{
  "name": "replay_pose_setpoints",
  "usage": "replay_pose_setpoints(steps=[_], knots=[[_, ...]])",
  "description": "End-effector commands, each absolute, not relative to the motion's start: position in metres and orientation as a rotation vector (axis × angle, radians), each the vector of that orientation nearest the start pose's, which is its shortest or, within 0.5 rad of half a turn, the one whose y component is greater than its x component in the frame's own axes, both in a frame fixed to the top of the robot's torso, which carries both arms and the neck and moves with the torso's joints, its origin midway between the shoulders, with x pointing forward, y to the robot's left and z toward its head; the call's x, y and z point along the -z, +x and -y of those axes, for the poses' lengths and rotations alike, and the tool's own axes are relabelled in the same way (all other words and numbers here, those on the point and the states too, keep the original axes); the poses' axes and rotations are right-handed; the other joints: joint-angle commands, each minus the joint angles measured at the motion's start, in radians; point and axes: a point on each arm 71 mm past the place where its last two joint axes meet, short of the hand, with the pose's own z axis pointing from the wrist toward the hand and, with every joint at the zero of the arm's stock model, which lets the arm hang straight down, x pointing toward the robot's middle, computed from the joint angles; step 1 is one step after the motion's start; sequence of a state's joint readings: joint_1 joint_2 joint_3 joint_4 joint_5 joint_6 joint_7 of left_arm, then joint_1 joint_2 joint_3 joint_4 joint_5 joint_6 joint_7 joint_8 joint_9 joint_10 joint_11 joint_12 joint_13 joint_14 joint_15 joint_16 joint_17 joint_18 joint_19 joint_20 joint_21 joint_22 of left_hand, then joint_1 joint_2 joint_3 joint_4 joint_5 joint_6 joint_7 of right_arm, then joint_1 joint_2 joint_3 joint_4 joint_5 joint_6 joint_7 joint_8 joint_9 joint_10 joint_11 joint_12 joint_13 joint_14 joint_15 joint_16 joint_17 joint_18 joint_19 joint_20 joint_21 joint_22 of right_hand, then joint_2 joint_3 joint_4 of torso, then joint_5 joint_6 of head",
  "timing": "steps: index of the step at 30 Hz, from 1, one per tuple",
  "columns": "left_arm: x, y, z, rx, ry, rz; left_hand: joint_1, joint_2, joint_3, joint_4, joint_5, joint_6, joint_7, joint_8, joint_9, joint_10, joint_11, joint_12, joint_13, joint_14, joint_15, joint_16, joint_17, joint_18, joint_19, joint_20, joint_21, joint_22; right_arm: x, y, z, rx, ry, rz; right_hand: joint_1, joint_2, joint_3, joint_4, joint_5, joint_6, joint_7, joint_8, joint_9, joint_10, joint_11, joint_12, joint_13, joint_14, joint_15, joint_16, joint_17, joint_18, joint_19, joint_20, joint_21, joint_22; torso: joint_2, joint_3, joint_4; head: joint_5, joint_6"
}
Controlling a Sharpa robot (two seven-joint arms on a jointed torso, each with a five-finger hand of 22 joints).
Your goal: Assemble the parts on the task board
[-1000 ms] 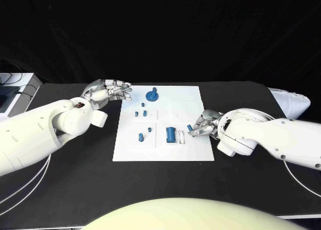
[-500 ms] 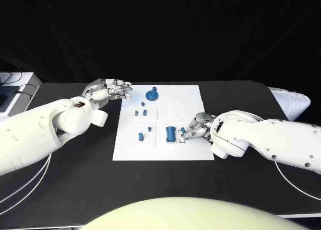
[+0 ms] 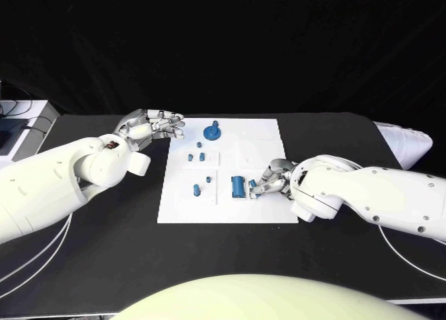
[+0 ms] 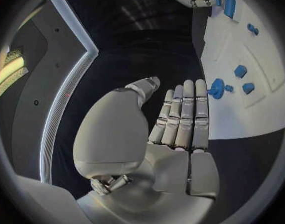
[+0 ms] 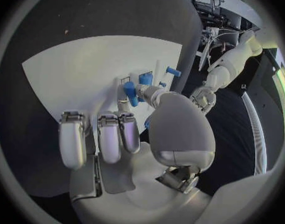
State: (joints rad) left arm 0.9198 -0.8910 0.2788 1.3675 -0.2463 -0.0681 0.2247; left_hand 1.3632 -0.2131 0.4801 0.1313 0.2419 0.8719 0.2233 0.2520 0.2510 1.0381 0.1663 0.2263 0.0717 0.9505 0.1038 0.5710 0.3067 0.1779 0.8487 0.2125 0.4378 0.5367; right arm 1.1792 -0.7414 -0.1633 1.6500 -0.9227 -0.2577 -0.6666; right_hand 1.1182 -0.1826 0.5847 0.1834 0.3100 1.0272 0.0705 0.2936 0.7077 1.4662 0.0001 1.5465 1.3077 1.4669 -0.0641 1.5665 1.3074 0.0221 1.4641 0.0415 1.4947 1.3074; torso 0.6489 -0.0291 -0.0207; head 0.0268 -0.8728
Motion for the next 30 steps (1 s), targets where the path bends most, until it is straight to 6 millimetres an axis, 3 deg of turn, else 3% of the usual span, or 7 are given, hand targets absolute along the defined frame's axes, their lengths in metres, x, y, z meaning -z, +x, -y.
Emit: replay_pose_setpoints(steps=[1,30], knots=[[0.2212,0.4941,-0.2776,1.506,-1.123,-1.546,0.001,0.008,0.003,0.005,0.001,-0.007,0.003,-0.001,-0.001,-0.008,-0.003,-0.006,0.0,-0.001,0.006,-0.003,0.001,0.002,0.008,0.002,-0.003,-0.001,0.2628,0.4263,0.1499,-0.441,0.439,-2.313,-0.008,0.0,-0.008,0.0,0.001,0.005,0.001,-0.006,-0.001,0.092,-0.004,-0.005,0.248,0.103,-0.004,0.002,0.258,-0.007,0.09,-0.005,-0.002,0.244,0.0,-0.0001,-0.0012,0.003,0.0],[0.2213,0.4939,-0.2783,1.506,-1.124,-1.551,-0.003,0.009,-0.001,0.012,0.001,-0.008,0.003,0.0,-0.002,-0.01,-0.002,-0.004,0.0,-0.001,0.007,-0.004,0.003,0.002,0.01,0.003,-0.007,-0.004,0.2699,0.4286,0.1468,-0.412,0.377,-2.318,-0.026,-0.007,-0.023,0.01,-0.005,0.009,0.001,-0.009,-0.006,0.09,-0.004,-0.009,0.246,0.102,-0.004,0.002,0.257,-0.007,0.089,-0.005,-0.006,0.243,0.0,0.0007,-0.0018,0.011,0.0]])
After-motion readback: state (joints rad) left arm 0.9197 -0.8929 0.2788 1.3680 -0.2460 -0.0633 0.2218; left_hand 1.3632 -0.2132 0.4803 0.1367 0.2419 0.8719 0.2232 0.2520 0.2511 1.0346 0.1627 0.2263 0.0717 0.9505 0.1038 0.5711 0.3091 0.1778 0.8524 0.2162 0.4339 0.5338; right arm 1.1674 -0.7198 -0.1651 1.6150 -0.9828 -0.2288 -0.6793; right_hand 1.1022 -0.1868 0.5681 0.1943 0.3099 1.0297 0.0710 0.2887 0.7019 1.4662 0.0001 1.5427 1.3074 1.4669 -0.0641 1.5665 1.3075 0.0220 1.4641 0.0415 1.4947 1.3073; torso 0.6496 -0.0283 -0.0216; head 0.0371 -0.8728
